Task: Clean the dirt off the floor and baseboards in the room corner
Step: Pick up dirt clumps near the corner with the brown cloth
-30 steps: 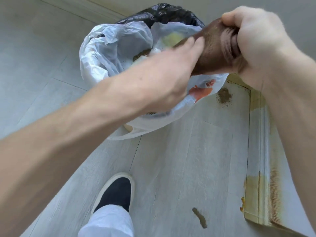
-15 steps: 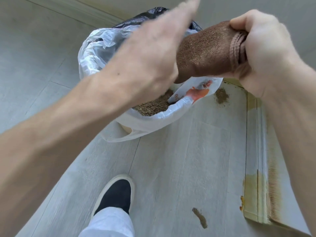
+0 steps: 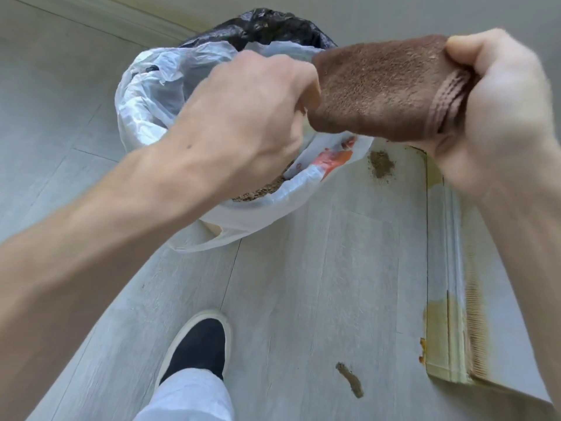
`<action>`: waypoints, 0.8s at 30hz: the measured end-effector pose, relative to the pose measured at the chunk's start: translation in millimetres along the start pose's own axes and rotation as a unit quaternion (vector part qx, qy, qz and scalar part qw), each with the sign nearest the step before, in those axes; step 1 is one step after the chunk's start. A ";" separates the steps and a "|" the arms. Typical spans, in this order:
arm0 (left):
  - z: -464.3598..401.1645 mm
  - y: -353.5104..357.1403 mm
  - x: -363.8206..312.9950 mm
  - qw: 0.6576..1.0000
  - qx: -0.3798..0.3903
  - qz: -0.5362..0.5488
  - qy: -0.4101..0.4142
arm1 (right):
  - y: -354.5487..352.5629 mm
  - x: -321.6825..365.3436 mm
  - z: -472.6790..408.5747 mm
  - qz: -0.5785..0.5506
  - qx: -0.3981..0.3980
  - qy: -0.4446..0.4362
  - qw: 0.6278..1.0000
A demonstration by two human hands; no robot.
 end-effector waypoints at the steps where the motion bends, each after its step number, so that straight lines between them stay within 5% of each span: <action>1: 1.1 0.2 -6.9 0.996 0.008 0.085 0.008 | -6.9 3.3 4.6 -0.032 0.011 -0.007 0.999; 2: 2.7 4.8 -13.5 0.978 0.058 0.202 -0.005 | -13.9 6.0 9.0 -0.064 0.018 -0.016 0.998; 5: 18.0 35.9 -42.3 0.828 0.252 0.494 -0.083 | -32.2 10.7 25.9 -0.157 0.055 -0.046 0.985; 9: 24.0 85.7 -64.4 0.606 0.253 0.741 -0.140 | -60.8 -11.9 53.3 -0.234 0.075 -0.012 0.969; 11: 23.6 105.7 -70.3 0.551 0.236 0.790 -0.126 | -71.6 -37.9 69.6 -0.226 0.056 0.027 0.972; 13: 27.2 123.8 -73.4 0.567 0.207 0.784 -0.142 | -82.3 -65.1 85.3 -0.220 0.038 0.064 0.973; 22: 59.3 173.8 -52.9 0.749 0.179 0.613 -0.175 | -117.2 -144.4 120.2 0.071 -0.046 0.130 0.988; 24: 64.0 180.0 -51.1 0.757 0.209 0.595 -0.173 | -116.1 -154.8 119.8 0.087 -0.050 0.125 0.987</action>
Point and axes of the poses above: each hand's wrist, its own z-axis away from the middle knuckle, its own y-axis out of the palm, x = y × z, the point moved 1 cm from there along -z, towards the middle knuckle
